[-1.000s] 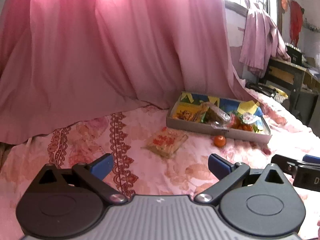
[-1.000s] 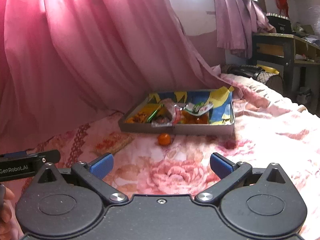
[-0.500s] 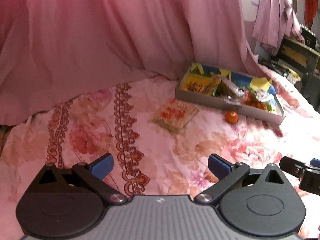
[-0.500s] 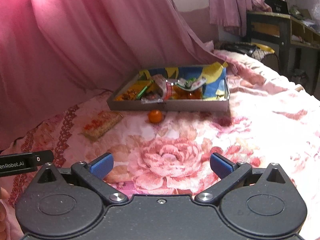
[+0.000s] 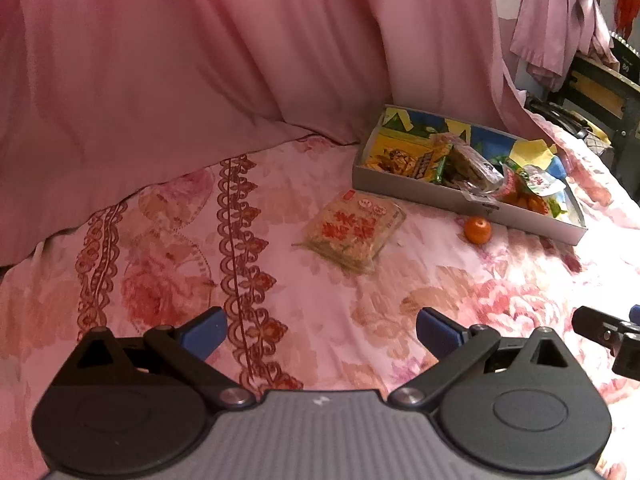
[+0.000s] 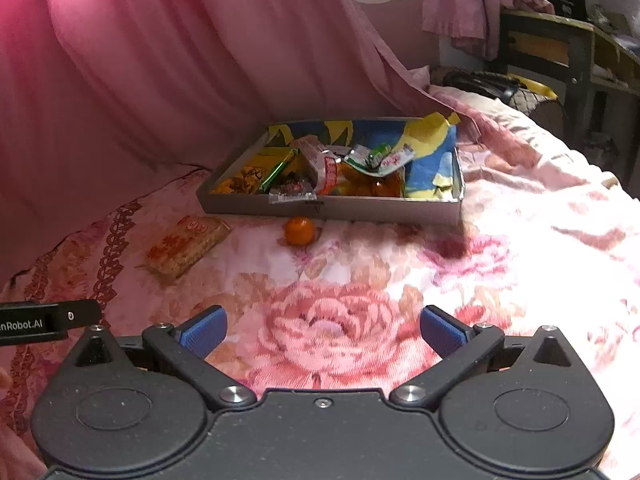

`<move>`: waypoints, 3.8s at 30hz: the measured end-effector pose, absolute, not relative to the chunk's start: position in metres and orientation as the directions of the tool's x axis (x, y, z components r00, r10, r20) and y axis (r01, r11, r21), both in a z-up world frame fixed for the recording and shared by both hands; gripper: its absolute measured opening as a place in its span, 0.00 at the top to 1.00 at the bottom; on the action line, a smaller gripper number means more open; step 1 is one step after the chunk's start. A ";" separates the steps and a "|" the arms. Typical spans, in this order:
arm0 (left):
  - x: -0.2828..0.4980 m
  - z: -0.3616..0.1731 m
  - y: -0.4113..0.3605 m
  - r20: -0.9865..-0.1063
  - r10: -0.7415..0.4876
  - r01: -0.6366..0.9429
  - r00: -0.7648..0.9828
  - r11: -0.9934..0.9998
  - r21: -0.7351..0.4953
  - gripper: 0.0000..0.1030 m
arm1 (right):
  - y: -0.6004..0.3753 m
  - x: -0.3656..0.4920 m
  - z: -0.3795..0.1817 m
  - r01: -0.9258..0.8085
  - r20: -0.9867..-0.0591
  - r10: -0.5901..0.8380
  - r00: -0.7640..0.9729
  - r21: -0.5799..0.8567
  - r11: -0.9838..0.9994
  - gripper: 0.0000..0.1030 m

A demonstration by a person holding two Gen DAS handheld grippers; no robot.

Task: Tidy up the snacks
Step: 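Withdraw both tools from the tray back toward the remaining snacks, then move left tool to the rice cracker packet while right tool approaches the orange, then close left tool on the rice cracker packet while right tool grasps the orange, then carry the cracker packet with left tool to the tray while right tool carries the orange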

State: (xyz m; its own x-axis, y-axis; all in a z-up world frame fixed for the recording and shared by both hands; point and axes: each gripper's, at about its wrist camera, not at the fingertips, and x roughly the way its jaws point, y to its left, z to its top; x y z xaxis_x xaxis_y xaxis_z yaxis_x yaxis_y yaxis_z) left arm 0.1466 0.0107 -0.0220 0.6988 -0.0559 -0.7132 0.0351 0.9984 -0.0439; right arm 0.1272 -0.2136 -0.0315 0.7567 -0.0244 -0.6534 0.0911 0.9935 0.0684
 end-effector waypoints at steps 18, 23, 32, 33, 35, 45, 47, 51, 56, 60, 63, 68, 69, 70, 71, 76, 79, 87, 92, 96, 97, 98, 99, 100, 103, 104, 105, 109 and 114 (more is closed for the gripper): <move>0.217 -0.036 0.005 -0.694 -0.068 0.094 0.717 0.996 -0.001 0.00 | -0.209 0.198 -0.046 0.018 -0.593 -0.008 0.805 0.011 1.000 0.01; 0.242 -0.044 0.006 -0.685 -0.126 0.132 0.717 0.990 -0.045 0.00 | -0.209 0.219 -0.058 0.028 -0.609 -0.012 0.793 0.016 0.999 0.01; 0.276 -0.064 0.004 -0.648 -0.205 0.243 0.733 0.970 -0.032 0.00 | -0.209 0.253 -0.086 0.015 -0.655 -0.001 0.755 0.015 1.000 0.01; 0.278 -0.066 0.005 -0.646 -0.217 0.257 0.732 0.966 -0.033 0.00 | -0.208 0.256 -0.089 0.009 -0.659 -0.002 0.752 0.007 1.000 0.01; 0.282 -0.068 0.006 -0.647 -0.243 0.284 0.723 0.958 -0.042 0.00 | -0.206 0.262 -0.095 -0.003 -0.667 -0.008 0.745 -0.015 1.000 0.01; 0.290 -0.079 -0.009 -0.675 -0.271 0.403 0.686 0.914 0.042 0.00 | -0.205 0.280 -0.109 -0.022 -0.660 -0.020 0.751 -0.056 0.998 0.01; 0.293 -0.084 -0.009 -0.687 -0.264 0.404 0.677 0.914 0.047 0.00 | -0.205 0.282 -0.111 -0.019 -0.660 -0.027 0.751 -0.063 0.998 0.02; 0.300 -0.090 -0.005 -0.703 -0.254 0.386 0.664 0.922 0.031 0.00 | -0.207 0.288 -0.114 -0.014 -0.658 -0.031 0.753 -0.062 0.998 0.08; 0.305 -0.095 -0.002 -0.715 -0.264 0.381 0.647 0.924 0.004 0.03 | -0.209 0.295 -0.117 -0.029 -0.657 0.011 0.754 -0.018 0.999 0.15; 0.305 -0.096 -0.004 -0.724 -0.275 0.399 0.632 0.917 0.000 0.13 | -0.206 0.298 -0.119 -0.038 -0.656 0.021 0.754 -0.012 0.999 0.20; 0.304 -0.095 -0.007 -0.728 -0.279 0.414 0.626 0.910 0.007 0.20 | -0.207 0.299 -0.119 -0.041 -0.651 0.035 0.759 0.006 0.999 0.28; 0.304 -0.092 -0.008 -0.742 -0.284 0.404 0.607 0.915 -0.019 0.25 | -0.204 0.298 -0.118 -0.055 -0.647 0.048 0.761 0.009 0.998 0.42; 0.304 -0.091 -0.008 -0.747 -0.287 0.399 0.600 0.916 -0.031 0.25 | -0.203 0.298 -0.118 -0.061 -0.647 0.050 0.761 0.006 0.998 0.46; 0.304 -0.091 -0.009 -0.750 -0.291 0.399 0.594 0.916 -0.039 0.25 | -0.202 0.298 -0.118 -0.068 -0.647 0.054 0.760 0.003 0.998 0.51; 0.303 -0.091 -0.010 -0.753 -0.293 0.399 0.588 0.916 -0.045 0.25 | -0.200 0.298 -0.118 -0.075 -0.649 0.059 0.758 0.004 0.997 0.53; 0.299 -0.090 -0.017 -0.766 -0.288 0.384 0.575 0.921 -0.058 0.26 | -0.192 0.297 -0.120 -0.100 -0.657 0.071 0.750 -0.006 0.995 0.65; 0.297 -0.089 -0.019 -0.772 -0.295 0.377 0.563 0.923 -0.078 0.26 | -0.192 0.295 -0.120 -0.104 -0.659 0.083 0.747 0.007 0.995 0.65; 0.287 -0.088 -0.029 -0.793 -0.304 0.374 0.529 0.922 -0.104 0.26 | -0.190 0.281 -0.116 -0.128 -0.690 0.116 0.714 0.034 0.991 0.66; 0.276 -0.083 -0.027 -0.805 -0.344 0.353 0.483 0.918 -0.180 0.27 | -0.191 0.263 -0.107 -0.143 -0.708 0.130 0.694 0.042 0.989 0.66; 0.270 -0.080 -0.021 -0.811 -0.381 0.308 0.443 0.915 -0.261 0.27 | -0.190 0.246 -0.098 -0.152 -0.706 0.136 0.695 0.041 0.988 0.66; 0.269 -0.079 -0.019 -0.811 -0.390 0.294 0.437 0.914 -0.281 0.27 | -0.190 0.241 -0.095 -0.153 -0.704 0.137 0.697 0.041 0.987 0.66; 0.268 -0.078 -0.017 -0.810 -0.396 0.279 0.432 0.913 -0.298 0.27 | -0.189 0.236 -0.093 -0.155 -0.701 0.137 0.700 0.038 0.987 0.66; 0.267 -0.077 -0.015 -0.810 -0.400 0.265 0.430 0.913 -0.310 0.27 | -0.189 0.231 -0.089 -0.157 -0.696 0.137 0.704 0.036 0.987 0.66; 0.267 -0.075 -0.013 -0.809 -0.398 0.251 0.432 0.915 -0.316 0.27 | -0.189 0.227 -0.087 -0.159 -0.693 0.138 0.708 0.035 0.987 0.66; 0.263 -0.068 -0.008 -0.803 -0.386 0.227 0.454 0.922 -0.315 0.27 | -0.189 0.215 -0.077 -0.158 -0.674 0.137 0.726 0.031 0.987 0.66; 0.261 -0.065 -0.006 -0.799 -0.382 0.220 0.465 0.924 -0.313 0.27 | -0.190 0.214 -0.075 -0.155 -0.667 0.136 0.733 0.031 0.987 0.66; 0.260 -0.062 -0.005 -0.793 -0.377 0.214 0.478 0.926 -0.312 0.27 | -0.191 0.212 -0.073 -0.151 -0.657 0.135 0.742 0.033 0.988 0.66; 0.260 -0.046 0.002 -0.745 -0.375 0.199 0.552 0.927 -0.319 0.27 | -0.196 0.212 -0.063 -0.121 -0.607 0.125 0.785 0.047 0.992 0.66; 0.269 -0.029 0.000 -0.674 -0.332 0.202 0.660 0.942 -0.266 0.27 | -0.208 0.220 -0.056 -0.053 -0.543 0.091 0.835 0.086 0.995 0.66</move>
